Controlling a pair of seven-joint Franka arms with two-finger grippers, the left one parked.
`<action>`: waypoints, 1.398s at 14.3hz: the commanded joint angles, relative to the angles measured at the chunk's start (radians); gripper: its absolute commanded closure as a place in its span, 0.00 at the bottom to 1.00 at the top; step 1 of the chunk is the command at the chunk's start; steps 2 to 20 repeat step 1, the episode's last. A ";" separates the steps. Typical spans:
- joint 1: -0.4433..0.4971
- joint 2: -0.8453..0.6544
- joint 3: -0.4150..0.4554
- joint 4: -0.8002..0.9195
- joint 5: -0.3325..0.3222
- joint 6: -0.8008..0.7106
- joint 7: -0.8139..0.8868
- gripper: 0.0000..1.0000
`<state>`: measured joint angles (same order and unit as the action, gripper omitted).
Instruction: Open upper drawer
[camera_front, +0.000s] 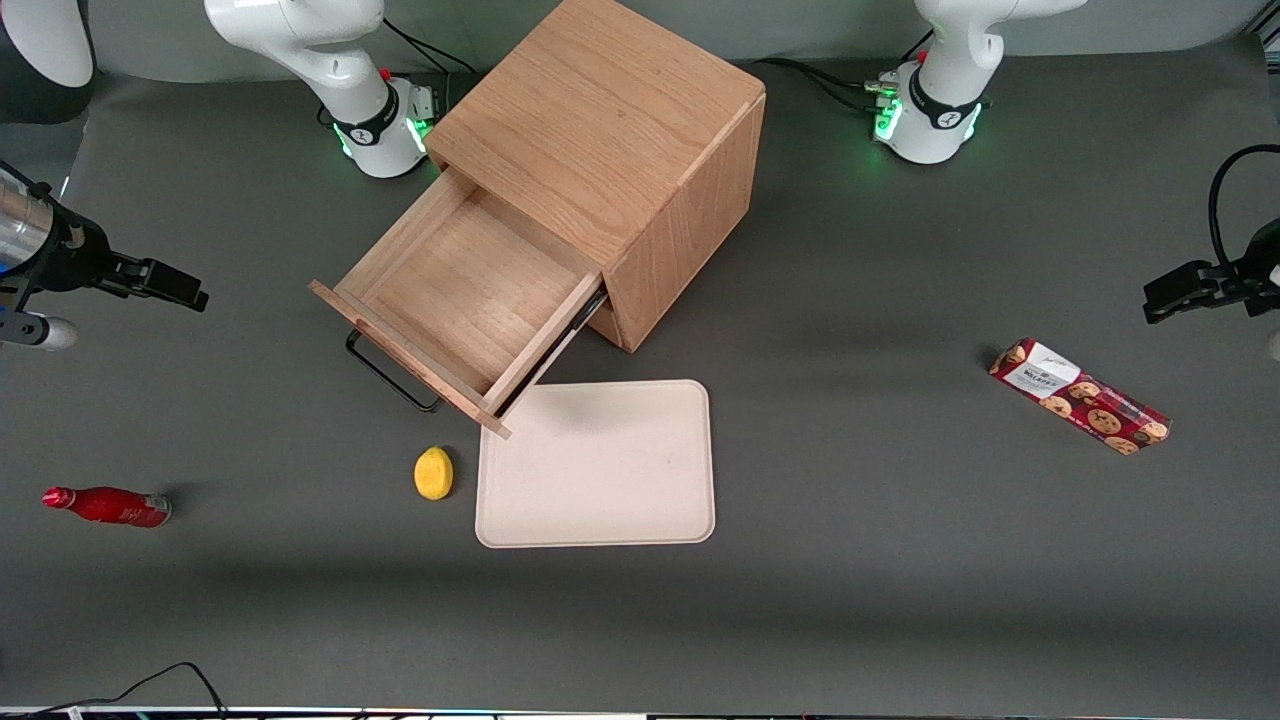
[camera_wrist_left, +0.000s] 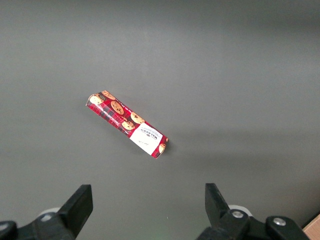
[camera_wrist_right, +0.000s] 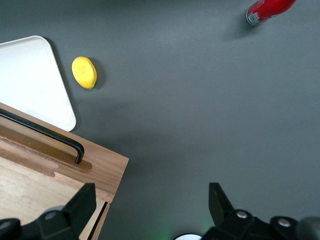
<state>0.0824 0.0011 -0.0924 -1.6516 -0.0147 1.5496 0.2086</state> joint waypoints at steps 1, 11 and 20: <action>0.005 0.014 0.000 0.038 -0.027 -0.013 -0.008 0.00; 0.005 0.014 0.000 0.038 -0.027 -0.013 -0.008 0.00; 0.005 0.014 0.000 0.038 -0.027 -0.013 -0.008 0.00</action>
